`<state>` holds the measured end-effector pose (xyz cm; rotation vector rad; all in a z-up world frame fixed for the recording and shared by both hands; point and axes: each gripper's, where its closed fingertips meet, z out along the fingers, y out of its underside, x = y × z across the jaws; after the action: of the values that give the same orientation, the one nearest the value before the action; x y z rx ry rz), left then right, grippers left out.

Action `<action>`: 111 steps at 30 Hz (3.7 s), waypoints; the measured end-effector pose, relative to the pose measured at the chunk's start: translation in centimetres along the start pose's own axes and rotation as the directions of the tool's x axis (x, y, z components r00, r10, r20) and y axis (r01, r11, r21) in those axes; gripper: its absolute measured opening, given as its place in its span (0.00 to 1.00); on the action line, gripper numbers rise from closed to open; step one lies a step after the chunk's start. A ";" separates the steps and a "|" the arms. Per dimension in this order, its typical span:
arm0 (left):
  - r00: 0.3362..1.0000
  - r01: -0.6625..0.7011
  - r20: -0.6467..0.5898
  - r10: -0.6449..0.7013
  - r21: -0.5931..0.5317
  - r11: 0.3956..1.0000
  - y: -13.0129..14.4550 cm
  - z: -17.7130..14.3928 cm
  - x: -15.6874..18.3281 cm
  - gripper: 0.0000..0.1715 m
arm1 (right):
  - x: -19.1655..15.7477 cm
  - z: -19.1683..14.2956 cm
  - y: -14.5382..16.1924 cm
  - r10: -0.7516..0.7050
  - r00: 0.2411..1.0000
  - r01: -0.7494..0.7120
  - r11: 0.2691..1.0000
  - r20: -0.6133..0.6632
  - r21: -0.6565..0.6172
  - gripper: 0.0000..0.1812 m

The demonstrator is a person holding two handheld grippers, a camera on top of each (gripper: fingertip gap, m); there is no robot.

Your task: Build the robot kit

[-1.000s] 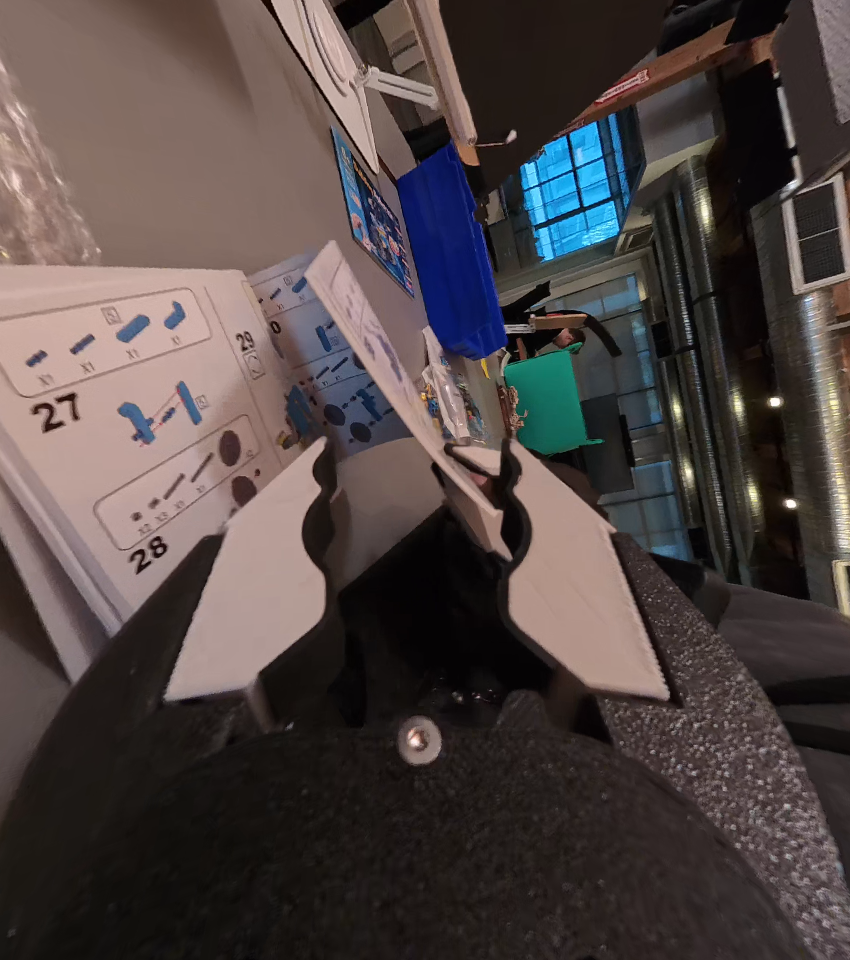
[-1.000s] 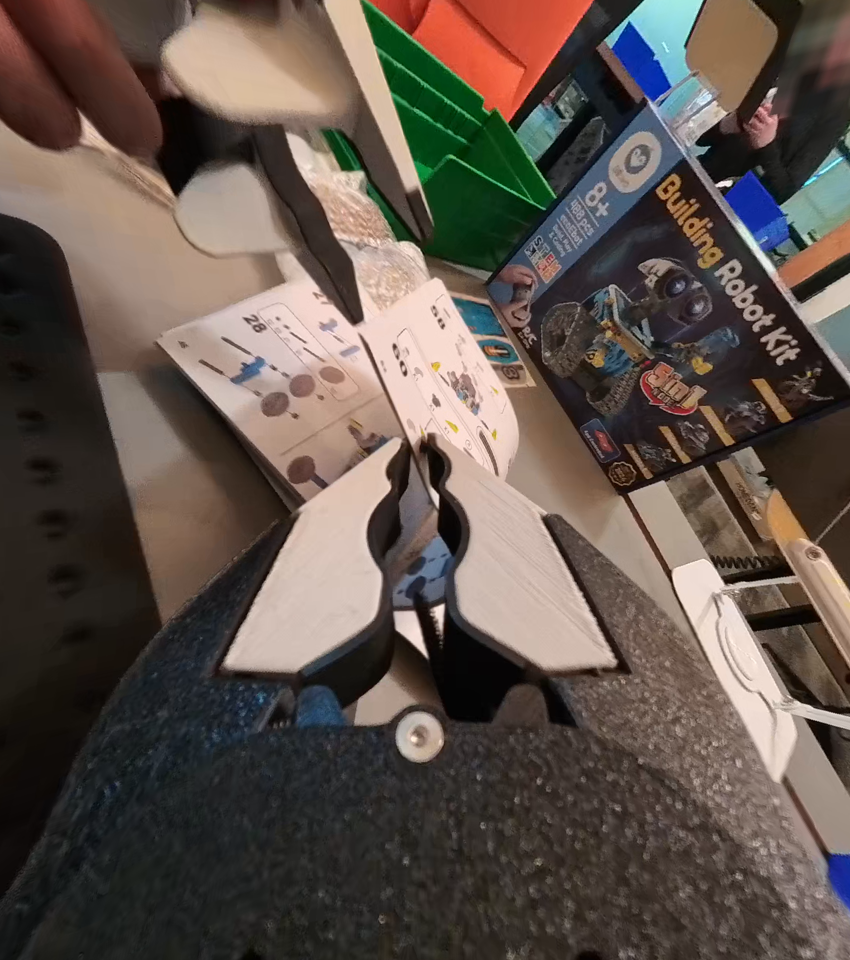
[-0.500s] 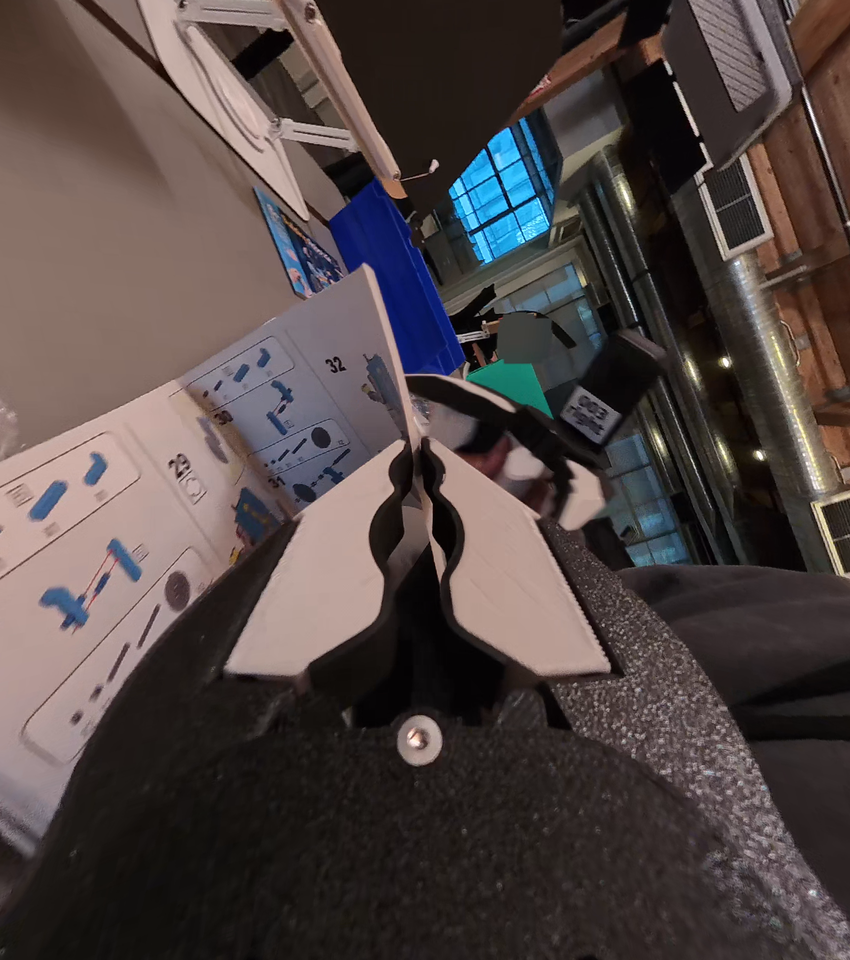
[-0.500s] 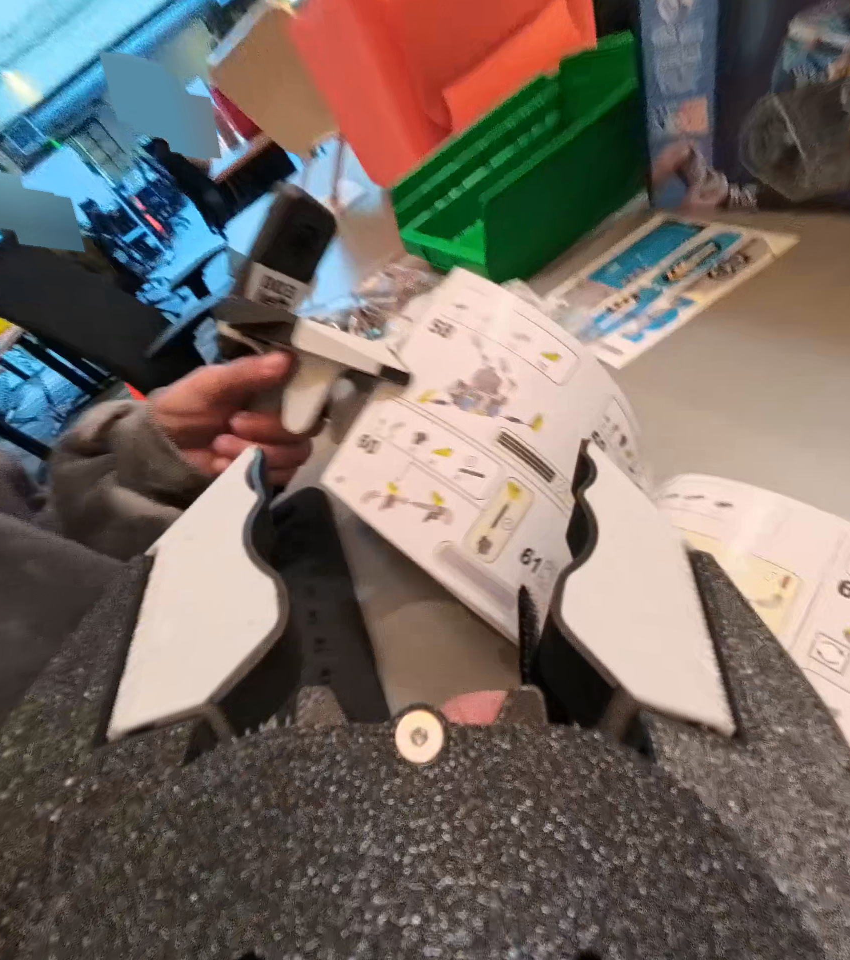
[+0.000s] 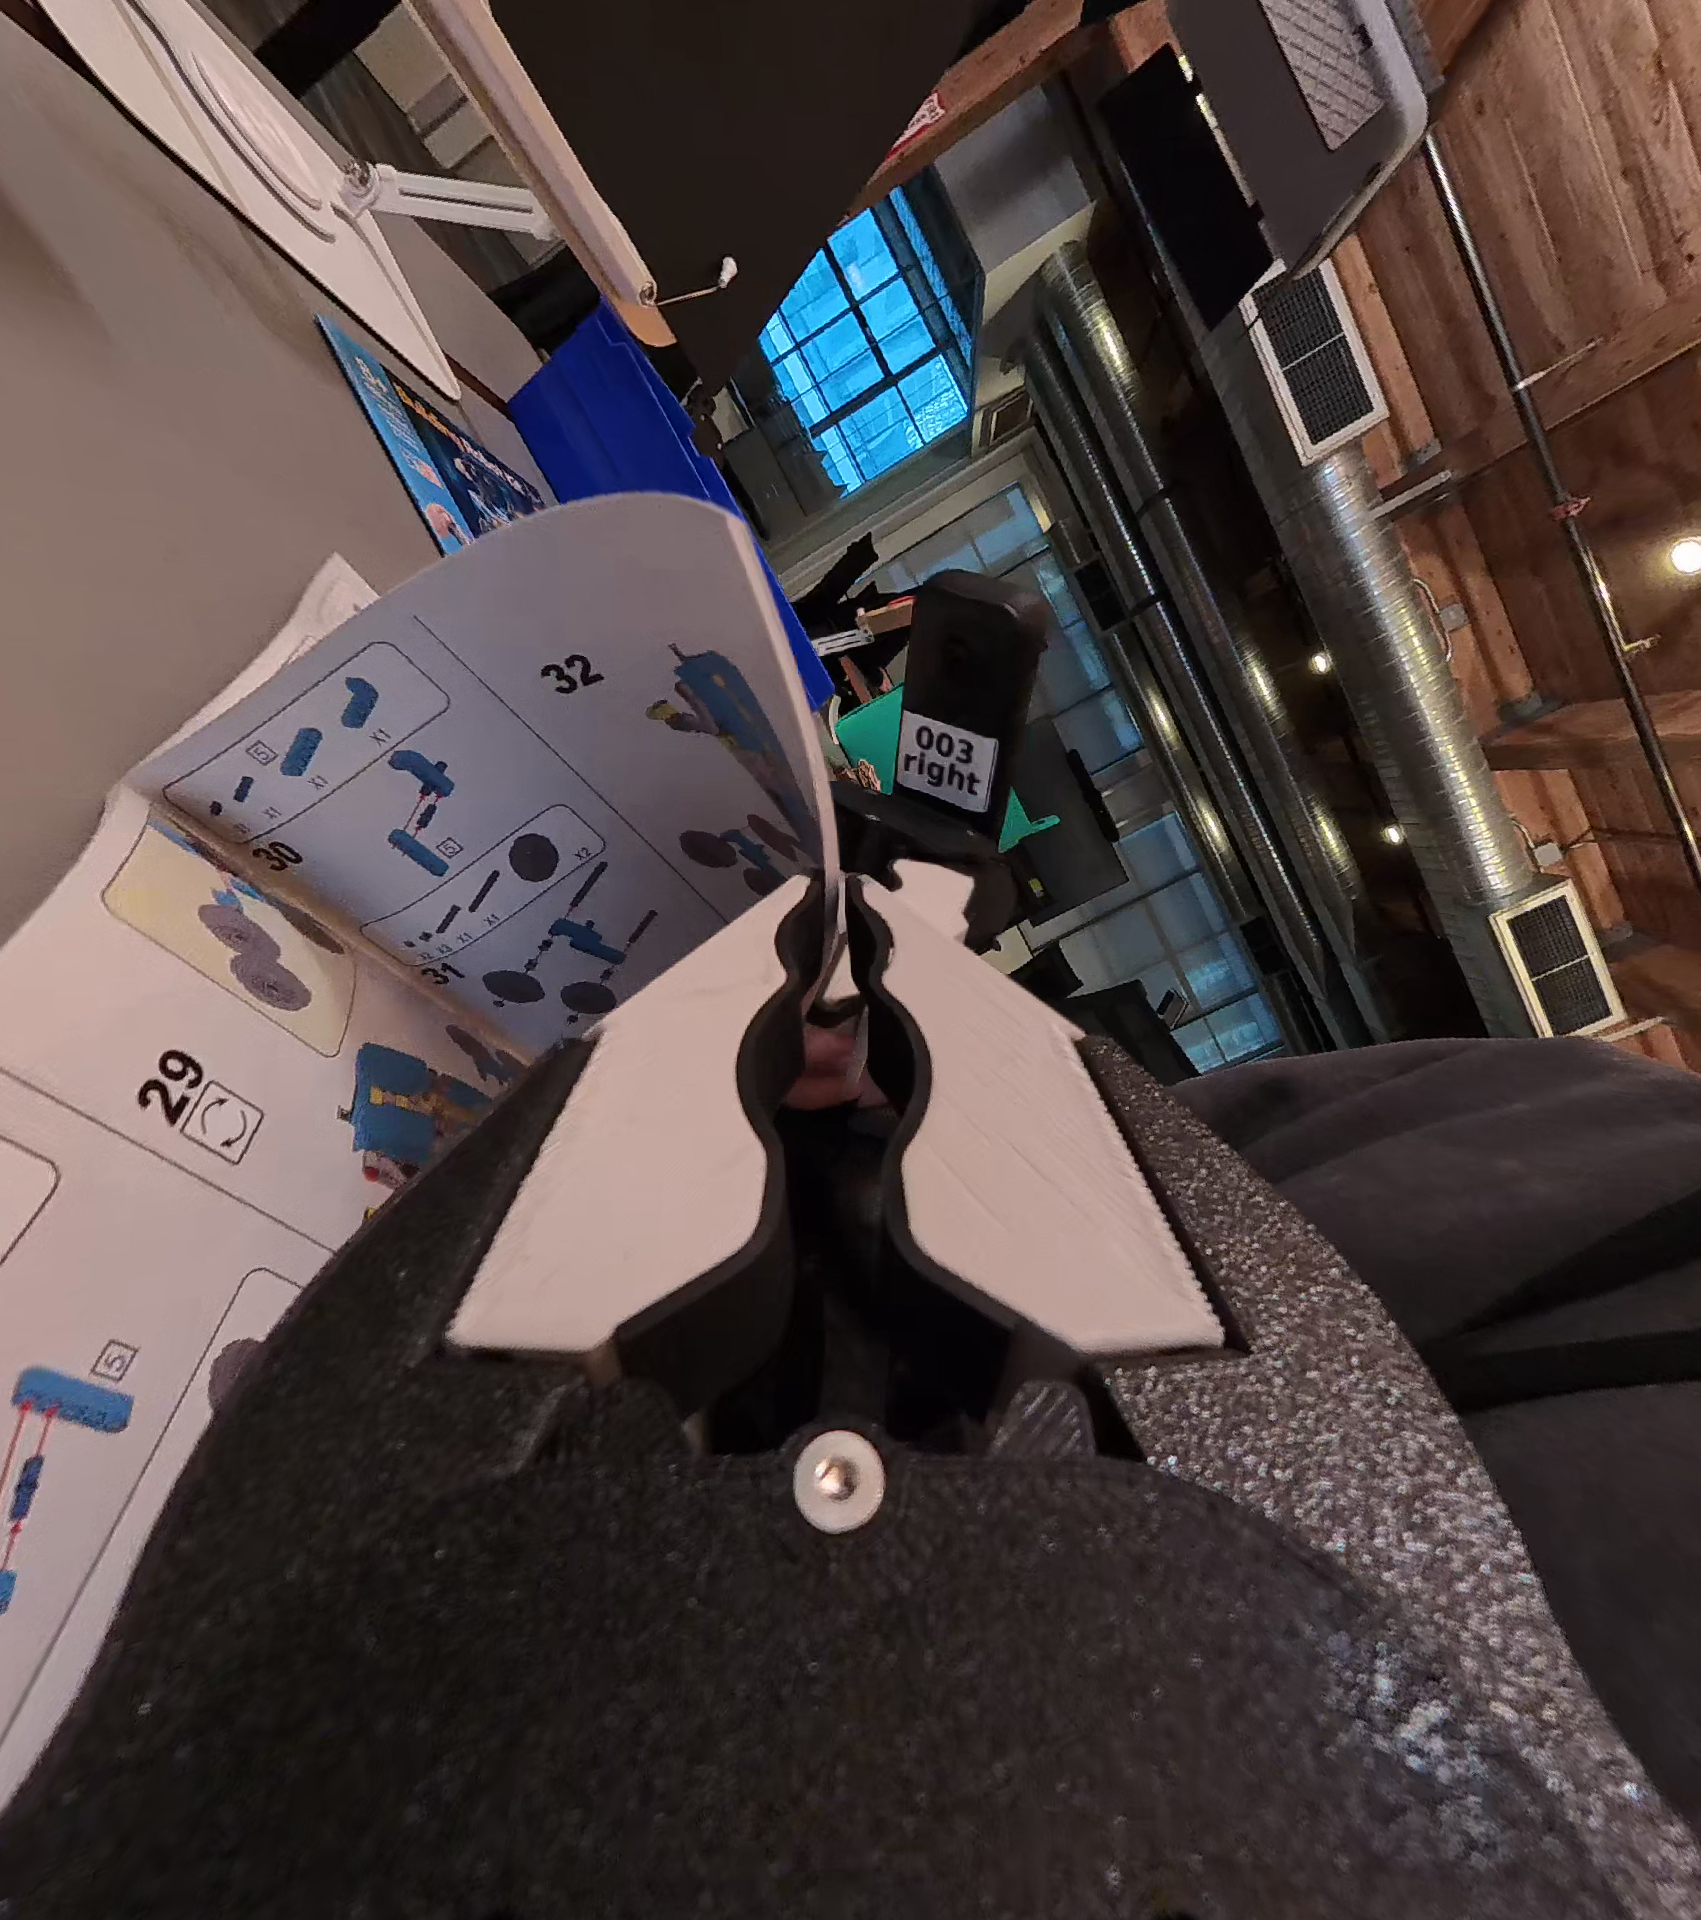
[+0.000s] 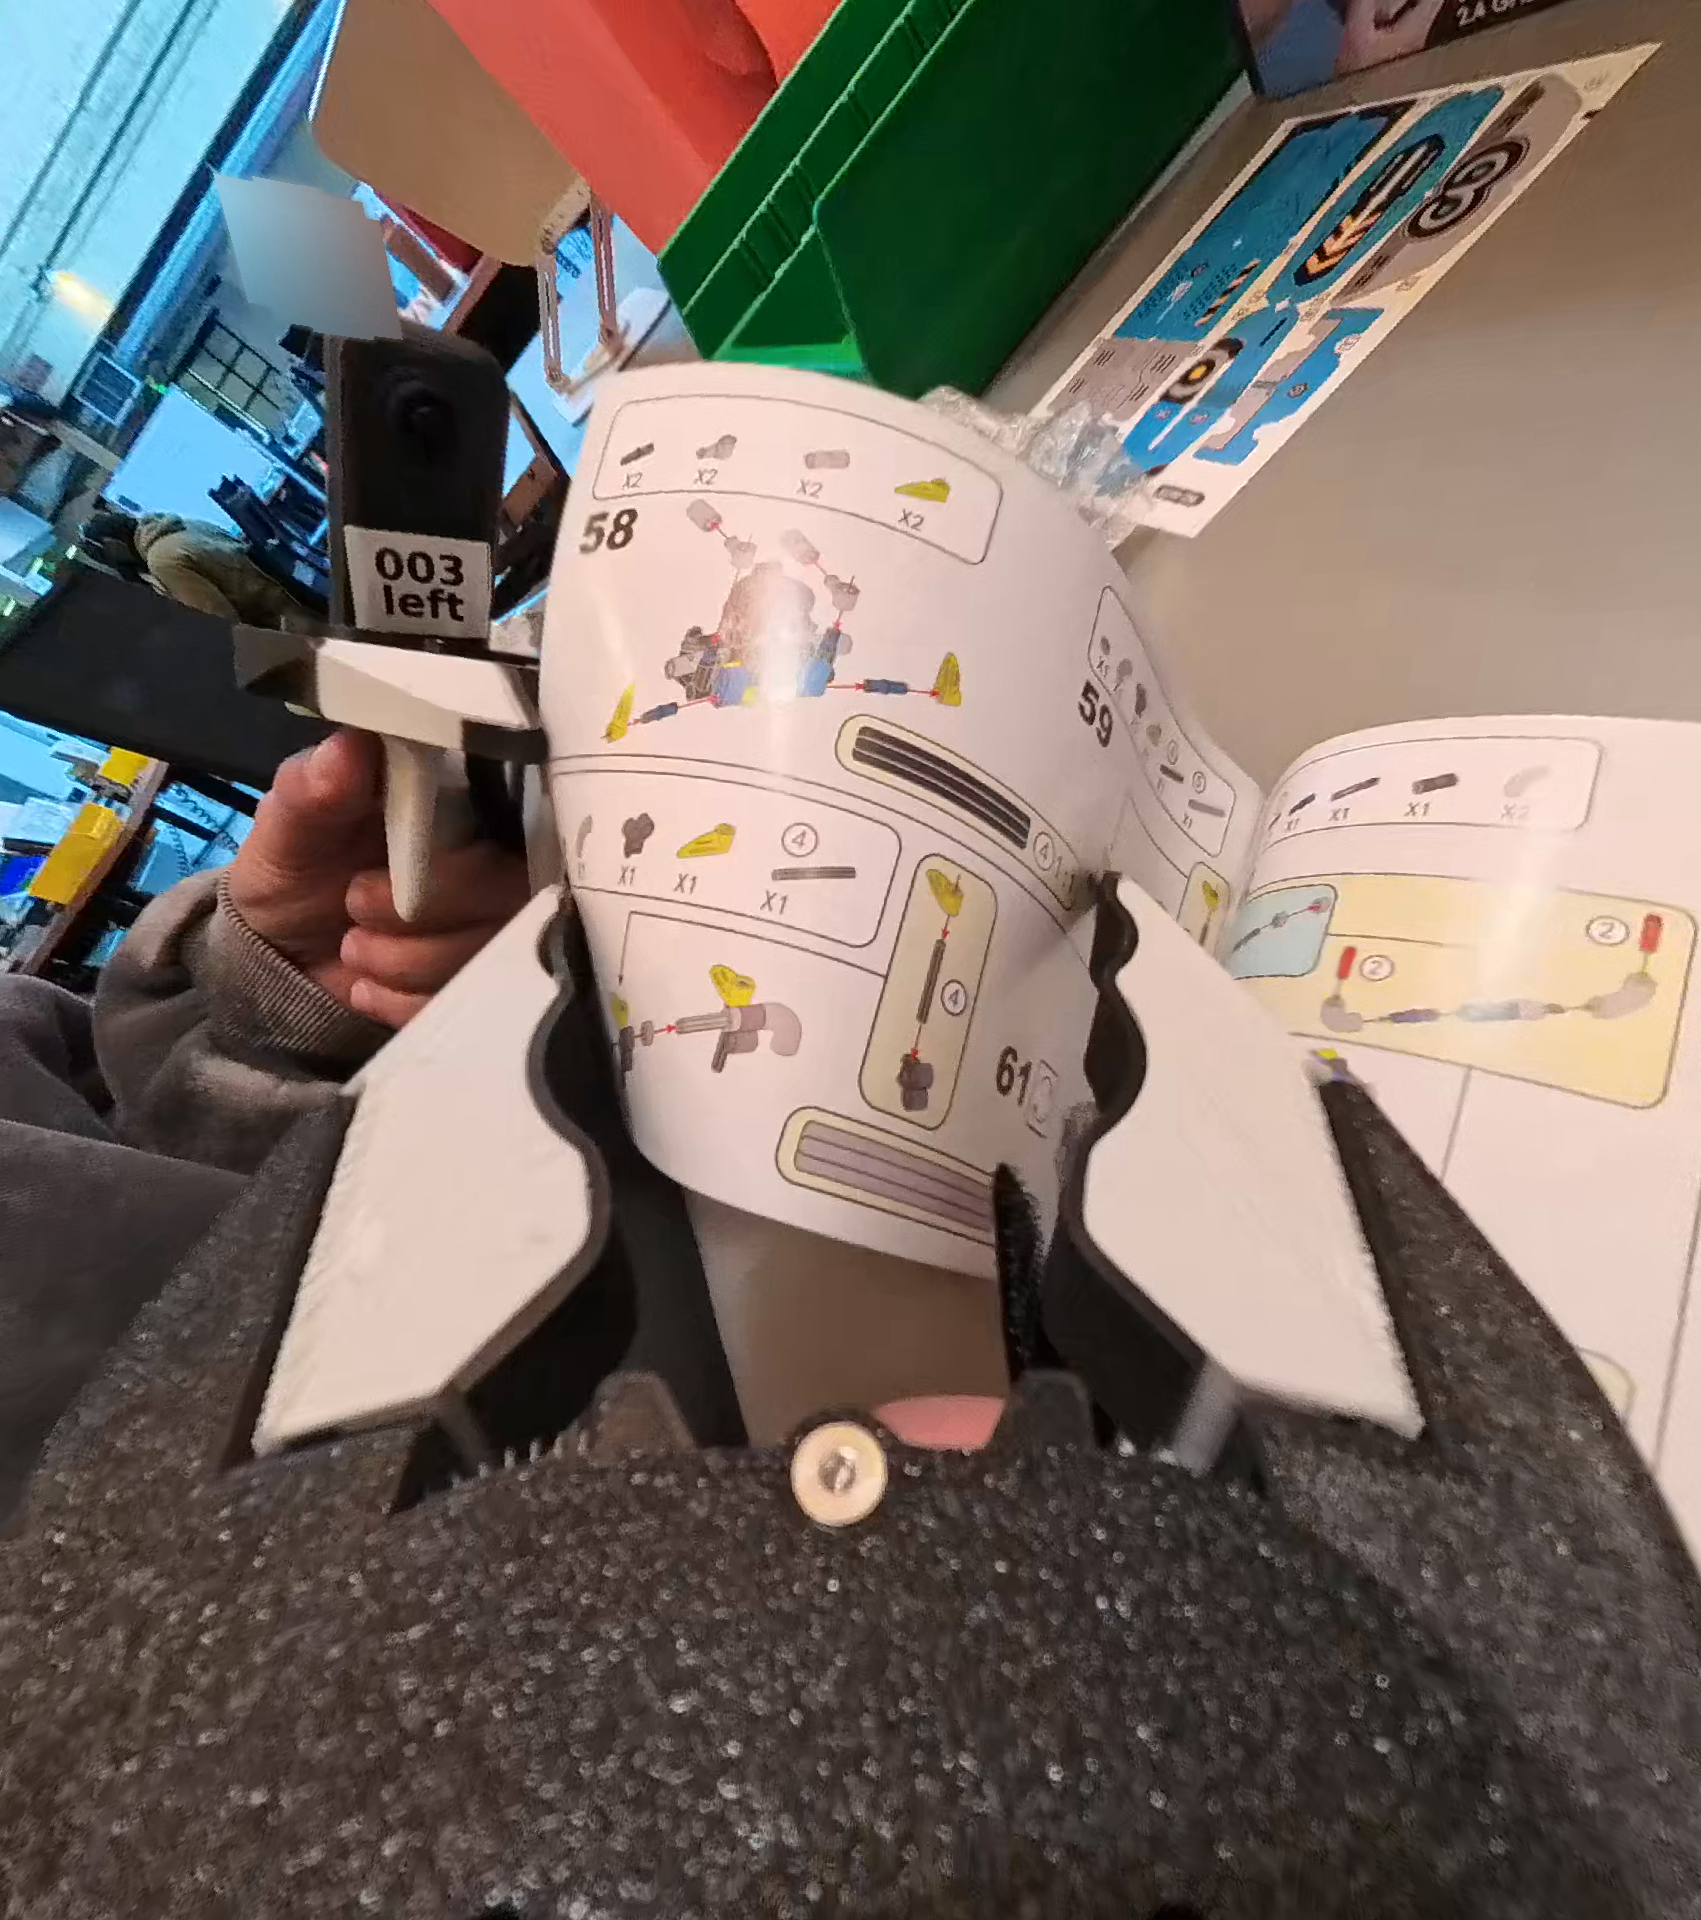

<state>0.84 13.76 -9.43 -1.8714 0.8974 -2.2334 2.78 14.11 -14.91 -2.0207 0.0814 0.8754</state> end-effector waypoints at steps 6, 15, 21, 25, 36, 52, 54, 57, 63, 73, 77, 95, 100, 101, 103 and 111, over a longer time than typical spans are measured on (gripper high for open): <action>1.000 -0.001 0.011 0.001 -0.010 1.000 0.2 0.0 -0.2 0.00 | 0.3 -0.3 -0.4 0.048 0.998 -0.049 0.998 0.032 0.028 0.53; 0.998 0.010 0.062 -0.008 -0.026 1.000 0.9 -0.6 -1.3 0.00 | 2.7 -2.1 -1.4 0.170 0.984 -0.174 0.980 0.048 0.097 0.46; 0.851 -0.009 0.523 0.053 -0.087 0.996 1.1 -5.8 -7.4 0.09 | 2.5 -2.2 -1.2 0.223 0.966 -0.238 0.966 0.132 0.104 0.44; 0.700 -0.238 0.693 0.173 -0.002 0.971 -3.3 -9.9 -6.3 0.16 | 2.0 -1.7 -0.8 0.200 0.970 -0.212 0.974 0.140 0.080 0.46; 0.983 -0.048 0.176 0.042 0.031 0.998 -1.6 2.5 -2.6 0.19 | 1.3 -1.2 -0.4 0.166 0.976 -0.177 0.982 0.139 0.065 0.48; 0.999 0.000 0.033 -0.001 0.036 0.999 0.1 2.6 -1.4 0.00 | 2.1 -1.7 -0.7 0.274 0.942 -0.292 0.953 0.195 0.075 0.47; 0.997 -0.002 0.071 0.000 0.032 0.999 0.3 2.4 -2.0 0.00 | 2.6 -1.9 -0.9 0.299 0.934 -0.320 0.944 0.195 0.083 0.45; 0.992 0.018 0.129 -0.019 0.006 1.000 0.9 1.0 -2.8 0.00 | 3.4 -2.2 -1.0 0.319 0.930 -0.340 0.935 0.180 0.102 0.41; 0.945 0.000 0.325 0.029 -0.089 0.996 2.6 -4.8 -5.0 0.02 | 3.3 -2.6 -1.5 0.355 0.904 -0.388 0.915 0.238 0.113 0.42; 0.643 -0.171 0.758 0.112 0.000 0.985 -1.0 -12.6 -9.2 0.19 | 2.9 -3.7 -2.7 0.392 0.854 -0.460 0.876 0.342 0.143 0.43; 0.687 -0.309 0.702 0.189 0.047 0.950 -3.9 -9.3 -6.0 0.19 | 2.5 -3.5 -2.7 0.387 0.852 -0.455 0.881 0.354 0.133 0.43; 0.996 -0.061 0.074 0.057 0.047 0.997 -0.7 3.6 -0.6 0.00 | 1.7 -2.4 -1.1 0.289 0.918 -0.323 0.942 0.273 0.087 0.42; 0.997 -0.062 0.056 0.059 0.042 0.997 -0.5 3.5 -0.7 0.00 | 1.9 -3.1 -1.9 0.334 0.890 -0.386 0.915 0.312 0.122 0.39; 0.997 -0.061 0.053 0.058 0.039 0.997 -0.4 3.5 -0.7 0.00 | 2.1 -3.3 -2.2 0.350 0.877 -0.409 0.903 0.329 0.129 0.37; 0.997 -0.064 0.050 0.062 0.028 0.998 -0.2 3.6 -0.7 0.00 | 2.4 -3.7 -2.5 0.379 0.856 -0.448 0.883 0.352 0.141 0.34; 0.989 -0.126 0.064 0.133 -0.095 0.987 1.0 4.1 -0.9 0.00 | 1.7 -4.5 -0.4 -0.138 0.990 0.138 0.990 0.022 -0.022 0.37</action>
<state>4.56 11.78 -10.34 -1.8566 1.0922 -2.0722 6.72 11.40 -14.14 -2.0127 -0.0801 0.8127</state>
